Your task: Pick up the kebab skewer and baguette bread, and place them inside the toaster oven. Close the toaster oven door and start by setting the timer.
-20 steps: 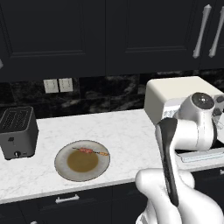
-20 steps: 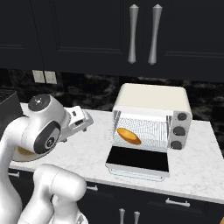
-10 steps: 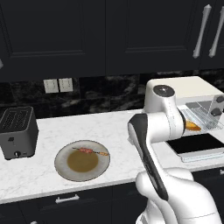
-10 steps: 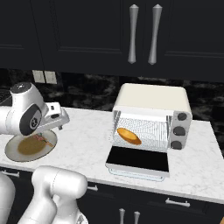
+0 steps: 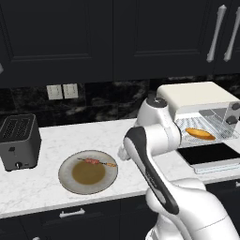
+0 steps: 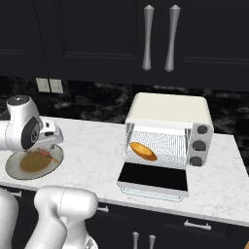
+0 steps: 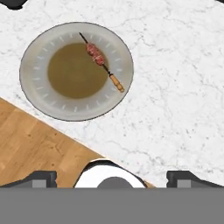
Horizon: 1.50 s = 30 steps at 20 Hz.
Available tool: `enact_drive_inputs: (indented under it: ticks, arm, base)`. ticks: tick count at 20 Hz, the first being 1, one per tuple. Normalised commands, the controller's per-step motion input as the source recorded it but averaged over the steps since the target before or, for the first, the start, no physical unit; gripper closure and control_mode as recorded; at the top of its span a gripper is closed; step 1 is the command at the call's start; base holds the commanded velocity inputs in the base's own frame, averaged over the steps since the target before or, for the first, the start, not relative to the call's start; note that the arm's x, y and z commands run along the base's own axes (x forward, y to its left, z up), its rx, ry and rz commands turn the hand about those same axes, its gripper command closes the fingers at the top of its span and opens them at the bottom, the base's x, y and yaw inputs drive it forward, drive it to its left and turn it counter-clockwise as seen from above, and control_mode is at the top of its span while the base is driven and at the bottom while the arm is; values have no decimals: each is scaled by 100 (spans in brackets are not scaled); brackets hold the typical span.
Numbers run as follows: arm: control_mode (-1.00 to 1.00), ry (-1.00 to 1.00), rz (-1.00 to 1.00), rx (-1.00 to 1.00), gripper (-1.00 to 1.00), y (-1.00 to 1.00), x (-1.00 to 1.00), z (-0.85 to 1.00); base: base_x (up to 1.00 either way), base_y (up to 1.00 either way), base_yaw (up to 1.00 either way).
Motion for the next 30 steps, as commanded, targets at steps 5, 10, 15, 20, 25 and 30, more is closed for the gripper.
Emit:
enact_drive_inputs:
  ticks: [5,10,15,20,25,30]
  arm:
    - [-100,0,2,-2,-100,19,23,-58]
    - [-100,3,12,-1,-100,30,39,-51]
    - [-100,1,14,-3,-100,23,53,-31]
    - [-100,3,9,-10,-100,4,43,-22]
    - [-100,9,0,-13,-100,10,50,-19]
    - [-100,5,0,-2,-100,16,26,-21]
  base:
    - [0,0,0]
    - [0,0,0]
    - [0,0,0]
    - [0,0,0]
    - [0,0,0]
    - [0,0,0]
